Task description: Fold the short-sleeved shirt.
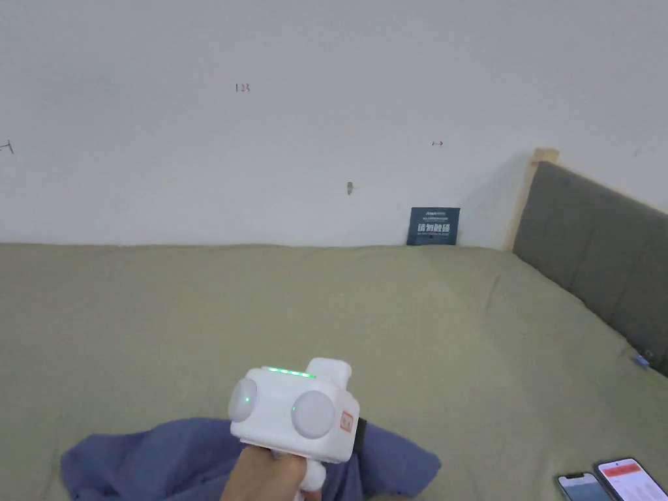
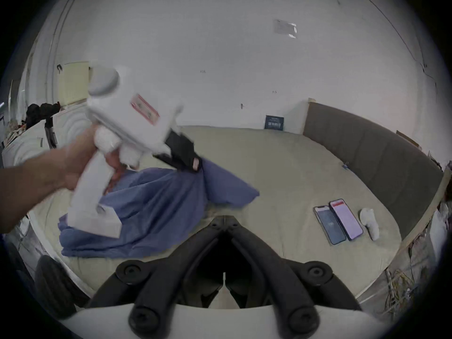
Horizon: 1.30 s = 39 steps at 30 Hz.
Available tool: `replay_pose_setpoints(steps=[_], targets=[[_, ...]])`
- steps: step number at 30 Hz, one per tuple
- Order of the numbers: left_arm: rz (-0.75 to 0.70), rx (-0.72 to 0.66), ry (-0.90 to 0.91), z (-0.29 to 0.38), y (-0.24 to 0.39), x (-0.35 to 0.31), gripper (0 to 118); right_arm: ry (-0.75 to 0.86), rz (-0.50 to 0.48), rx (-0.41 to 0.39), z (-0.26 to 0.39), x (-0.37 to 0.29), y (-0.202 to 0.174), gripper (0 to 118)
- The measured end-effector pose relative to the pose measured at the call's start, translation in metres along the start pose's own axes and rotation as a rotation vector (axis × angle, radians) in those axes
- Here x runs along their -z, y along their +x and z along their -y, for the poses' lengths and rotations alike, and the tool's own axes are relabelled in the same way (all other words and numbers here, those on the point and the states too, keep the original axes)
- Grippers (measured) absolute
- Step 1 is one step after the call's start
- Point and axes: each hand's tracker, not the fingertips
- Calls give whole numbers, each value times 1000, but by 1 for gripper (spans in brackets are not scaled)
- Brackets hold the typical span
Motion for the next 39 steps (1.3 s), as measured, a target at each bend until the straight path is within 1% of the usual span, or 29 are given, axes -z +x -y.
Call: replay_pose_setpoints(steps=[2, 3, 4, 5, 6, 7, 8, 9, 10, 11, 13, 14, 15, 16, 17, 18, 19, 20, 22, 24, 27, 28, 30, 32, 35, 38, 39], targets=[[-25, -5, -71, 15, -4, 29, 1, -24, 4, 6, 6, 7, 5, 0], [-38, -14, -79, 24, -7, 38, 9, -34, 7, 11, 9, 10, 7, 0], [-36, -10, -81, 30, -10, 46, 9, -45, 9, 15, 11, 14, 9, 0], [-31, -8, -81, 33, -14, 48, 14, -54, 10, 19, 13, 16, 10, 0], [-32, 4, -71, 37, -14, 45, 44, -60, 11, 25, 14, 18, 12, 0], [-68, 31, -44, 40, -15, 39, 84, -63, 11, 32, 14, 19, 12, 0], [-73, 32, -15, 43, -18, 31, 113, -66, 12, 35, 13, 19, 12, 0], [-75, 26, 43, 45, -22, 12, 115, -64, 12, 41, 12, 18, 12, 0], [-66, 8, 62, 48, -27, -6, 115, -56, 11, 44, 10, 15, 12, 0], [-85, -7, 85, 53, -32, -26, 115, -44, 12, 43, 8, 13, 10, 0], [-79, -32, 217, 70, -44, -84, 114, -17, 16, 41, 2, 5, 7, 0], [-106, -39, 255, 80, -49, -110, 113, 5, 12, 44, 0, 1, 6, 0], [-150, -51, 311, 94, -56, -142, 103, 17, 15, 46, -3, -4, 5, 0], [-191, -41, 382, 110, -62, -174, 77, 36, 12, 51, -6, -10, 2, 0], [-231, -35, 416, 123, -67, -198, 28, 51, 6, 57, -8, -15, 1, 0], [-280, -63, 445, 137, -74, -220, 0, 61, 1, 61, -10, -20, -1, 0], [-350, -94, 483, 156, -85, -240, 0, 74, -6, 65, -12, -24, -4, 0], [-353, -107, 490, 168, -94, -257, 0, 80, -10, 66, -14, -28, -7, 0], [-375, -194, 519, 203, -109, -295, 0, 104, -18, 67, -15, -37, -13, 0], [-411, -252, 543, 233, -120, -328, 0, 113, -29, 68, -15, -43, -19, 0], [-535, -300, 561, 268, -135, -359, 0, 118, -42, 67, -14, -47, -28, 0], [-547, -311, 551, 277, -142, -364, 0, 114, -48, 68, -15, -47, -32, 0], [-559, -363, 537, 289, -155, -367, 0, 113, -58, 68, -15, -48, -38, 0], [-525, -390, 518, 294, -164, -365, 0, 112, -68, 57, -16, -49, -44, 0], [-510, -398, 449, 291, -177, -349, 0, 113, -78, 41, -17, -49, -49, 0], [-446, -397, 319, 283, -200, -317, 0, 97, -80, 27, -16, -43, -54, 0], [-442, -411, 267, 279, -209, -301, 2, 90, -83, 24, -16, -42, -56, 0]])
